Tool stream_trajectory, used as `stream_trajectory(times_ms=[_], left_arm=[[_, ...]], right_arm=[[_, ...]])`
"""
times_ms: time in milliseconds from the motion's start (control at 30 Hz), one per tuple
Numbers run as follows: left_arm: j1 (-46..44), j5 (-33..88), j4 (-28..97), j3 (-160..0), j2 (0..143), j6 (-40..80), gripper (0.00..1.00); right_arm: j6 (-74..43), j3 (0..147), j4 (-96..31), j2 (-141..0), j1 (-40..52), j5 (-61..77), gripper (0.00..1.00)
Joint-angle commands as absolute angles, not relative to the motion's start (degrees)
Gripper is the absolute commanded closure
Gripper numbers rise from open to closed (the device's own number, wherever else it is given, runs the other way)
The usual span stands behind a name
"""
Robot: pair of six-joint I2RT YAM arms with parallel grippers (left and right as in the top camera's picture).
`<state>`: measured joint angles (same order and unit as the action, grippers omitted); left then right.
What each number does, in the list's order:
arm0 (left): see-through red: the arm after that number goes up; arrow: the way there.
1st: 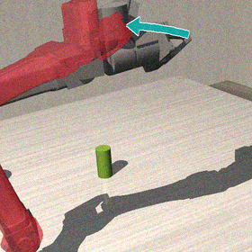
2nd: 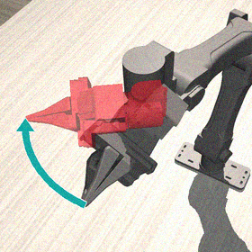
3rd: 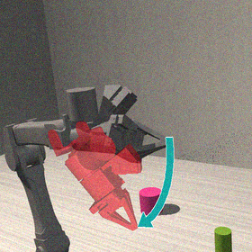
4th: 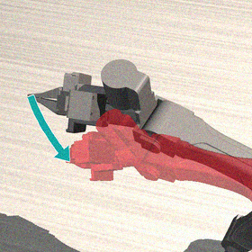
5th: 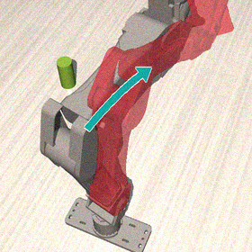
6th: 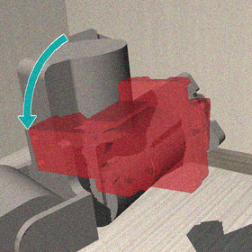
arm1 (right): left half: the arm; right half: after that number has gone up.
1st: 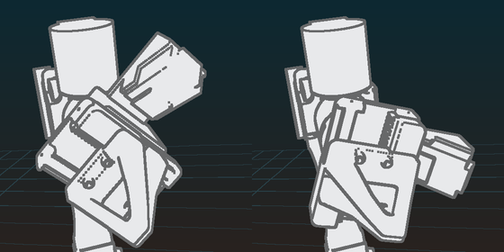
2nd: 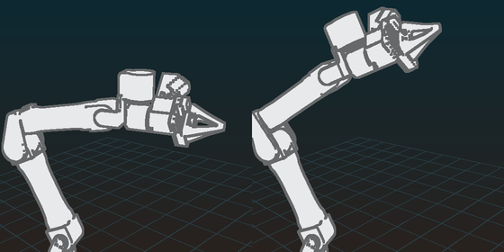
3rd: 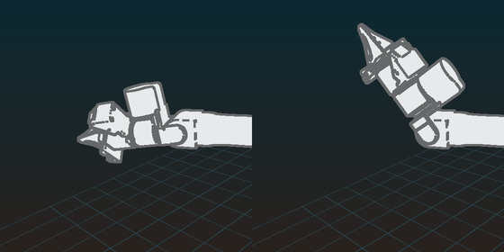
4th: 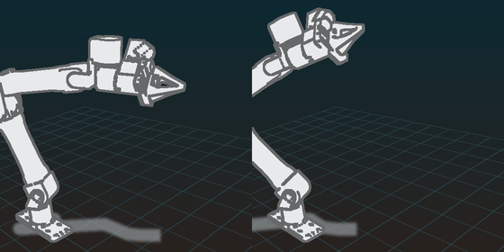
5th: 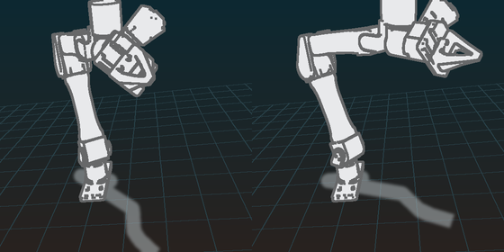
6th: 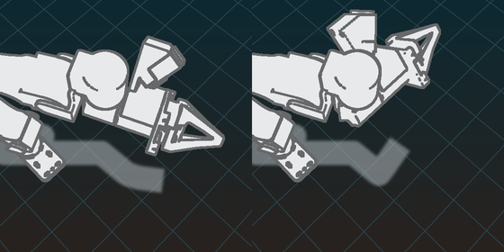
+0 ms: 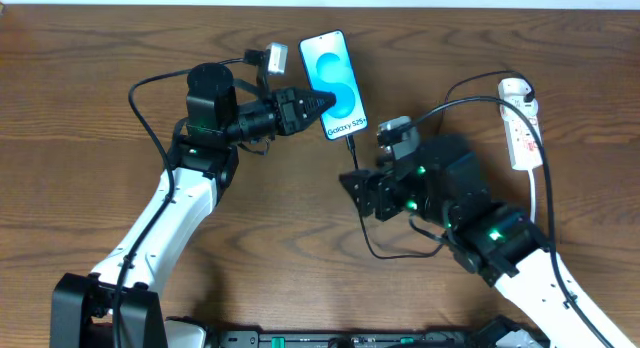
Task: Plug charger to phone and switch on socket
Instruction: 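Push the USB-C plug up into the phone's port, then release the cable and move the right gripper toward the white power strip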
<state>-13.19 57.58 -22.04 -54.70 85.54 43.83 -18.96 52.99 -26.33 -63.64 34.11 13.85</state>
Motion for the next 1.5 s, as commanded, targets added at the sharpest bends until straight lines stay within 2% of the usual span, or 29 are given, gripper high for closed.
stream_trajectory(times_ms=[0,33,133,200,267,467,667,767,800,867,900,967,1133,1267,1333,1467], left_arm=[[-13.2,56.1,-22.8,-55.6,85.3,48.6,0.93],[-13.2,56.1,-22.8,-55.6,85.3,51.1,0.93],[-13.2,57.0,-22.8,-55.6,85.3,52.3,0.93],[-13.2,57.8,-22.8,-55.6,85.3,52.4,0.93],[-13.2,58.1,-22.8,-55.6,85.3,52.4,0.93],[-13.2,63.3,-22.8,-55.6,85.3,52.2,0.93],[-13.8,65.6,-22.8,-55.6,85.3,51.4,0.93],[-14.2,65.6,-22.8,-55.6,85.3,51.3,0.93],[-14.2,65.6,-22.8,-55.6,85.3,51.3,0.93],[-14.2,65.3,-22.8,-55.5,85.3,51.3,0.93],[-14.2,63.9,-22.3,-55.5,85.3,51.3,0.93],[-14.2,57.6,-17.0,-55.5,85.3,51.3,0.93],[-14.2,51.2,-14.7,-56.1,85.3,54.4,0.93],[-15.4,48.4,-14.7,-58.4,85.3,54.6,0.93],[-18.1,45.3,-14.6,-62.1,86.6,54.5,0.93],[-20.0,45.4,-14.3,-70.4,94.6,53.8,0.93]], right_arm=[[-19.7,53.5,-26.4,-65.3,35.7,12.3,0.37],[-19.7,53.5,-26.2,-66.7,36.1,10.1,0.44],[-19.7,53.5,-25.3,-67.7,36.1,7.7,0.53],[-19.7,53.5,-23.8,-68.1,36.1,6.5,0.67],[-19.7,53.5,-22.6,-68.2,36.1,6.3,0.77],[-19.7,53.5,-20.5,-69.0,36.1,6.3,0.98],[-19.7,53.5,-12.8,-69.0,36.1,6.3,0.99],[-19.7,53.5,-13.3,-69.0,36.1,6.3,0.99],[-19.7,53.5,-13.3,-69.0,36.1,6.3,0.98],[-19.7,53.5,-13.1,-69.0,36.0,6.3,0.89],[-19.7,53.5,-13.1,-68.8,36.0,6.3,0.74],[-19.0,53.5,-13.9,-66.3,35.8,6.3,0.37],[-17.1,53.5,-17.0,-50.5,29.5,5.4,0.01],[-17.1,53.5,-18.2,-39.9,23.7,-2.4,0.01],[-17.1,53.5,-23.7,-34.2,20.8,-12.6,0.01],[-17.1,53.5,-29.9,-33.4,20.6,-13.6,0.01]])
